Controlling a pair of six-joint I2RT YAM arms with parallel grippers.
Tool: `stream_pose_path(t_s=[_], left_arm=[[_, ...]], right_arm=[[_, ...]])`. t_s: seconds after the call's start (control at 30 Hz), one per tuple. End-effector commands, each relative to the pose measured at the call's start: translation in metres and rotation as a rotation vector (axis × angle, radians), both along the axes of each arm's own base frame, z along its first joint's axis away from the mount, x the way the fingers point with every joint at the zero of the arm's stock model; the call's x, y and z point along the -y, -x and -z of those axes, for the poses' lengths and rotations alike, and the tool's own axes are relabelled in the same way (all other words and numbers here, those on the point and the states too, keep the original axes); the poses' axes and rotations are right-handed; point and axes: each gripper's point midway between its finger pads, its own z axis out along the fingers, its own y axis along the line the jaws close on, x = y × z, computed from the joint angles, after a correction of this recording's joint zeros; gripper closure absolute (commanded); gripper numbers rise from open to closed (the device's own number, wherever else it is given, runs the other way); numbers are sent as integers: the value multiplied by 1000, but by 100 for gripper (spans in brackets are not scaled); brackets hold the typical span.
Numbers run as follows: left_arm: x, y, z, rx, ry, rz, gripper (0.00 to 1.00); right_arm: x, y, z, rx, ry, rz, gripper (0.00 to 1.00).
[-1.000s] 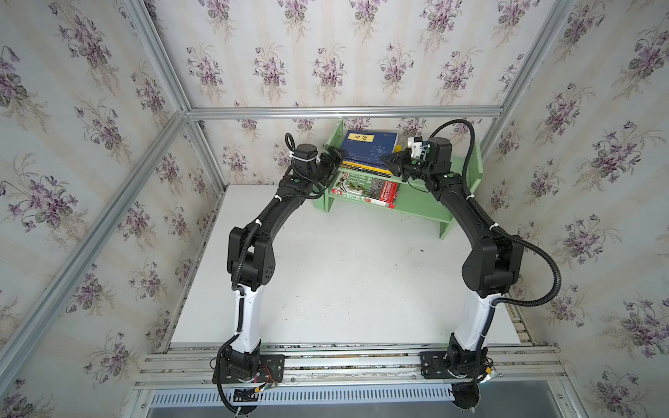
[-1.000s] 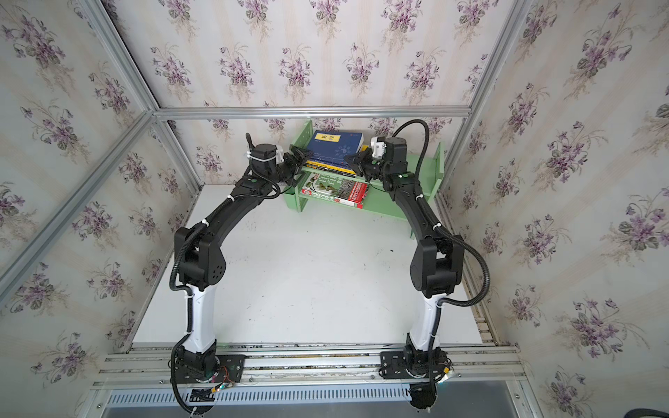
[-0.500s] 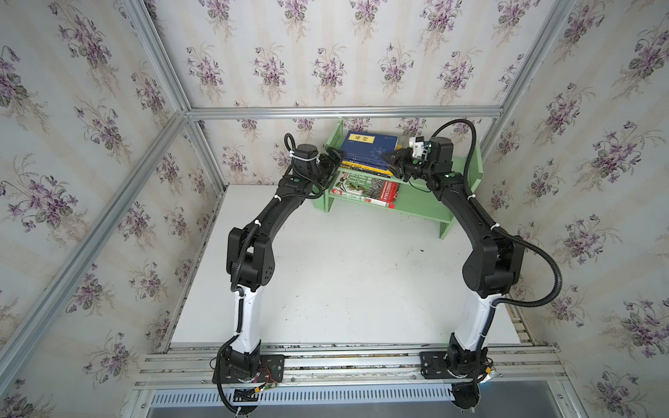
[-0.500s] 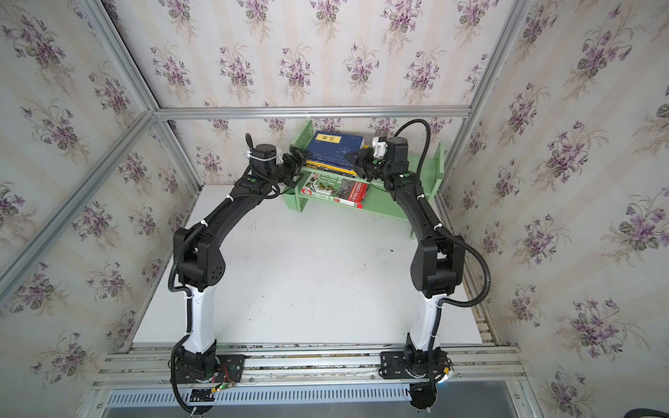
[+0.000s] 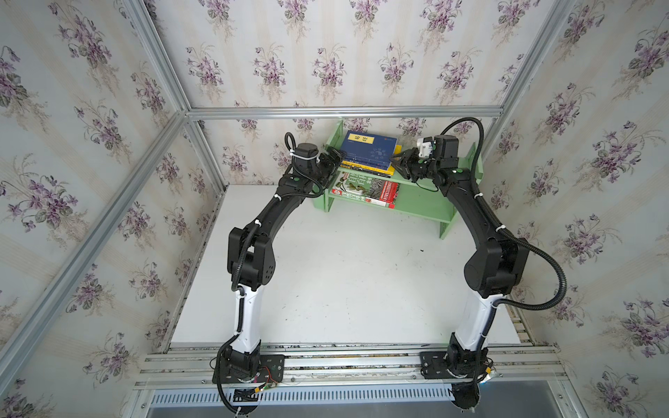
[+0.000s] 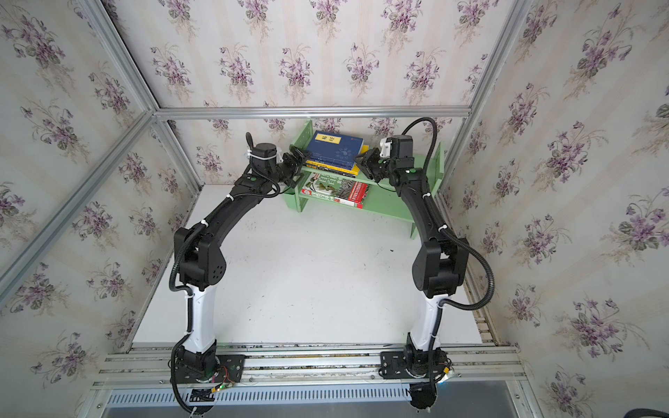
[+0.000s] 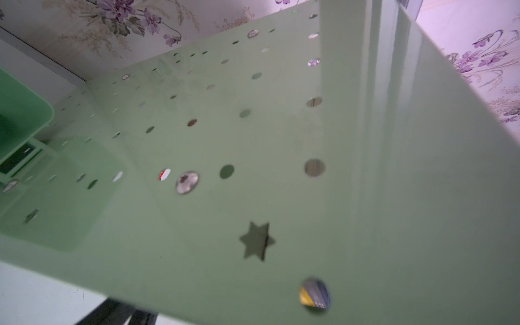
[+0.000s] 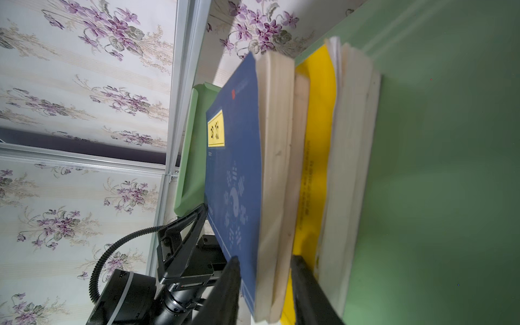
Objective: Stacking books/files
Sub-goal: Move the book to the bookshelf.
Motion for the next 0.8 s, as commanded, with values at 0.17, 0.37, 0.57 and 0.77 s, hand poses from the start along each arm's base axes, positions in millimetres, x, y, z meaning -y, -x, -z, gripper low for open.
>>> stream_pose_path(t_s=[0.17,0.37,0.57,0.77], left_arm=[[2,1,-5,0,8,16,1],[6,2,-6,6,17,39,1],[7,4,-7,7,19,50,0],[8,5,-13,23,21,61,1]], right_arm=[[-6,8,-16,50,16,-41,74],[-15,11,-11,38,13,-67,82],[-19,16,-17,44,12,-77,84],[-16,22,-25,60,35,-69,84]])
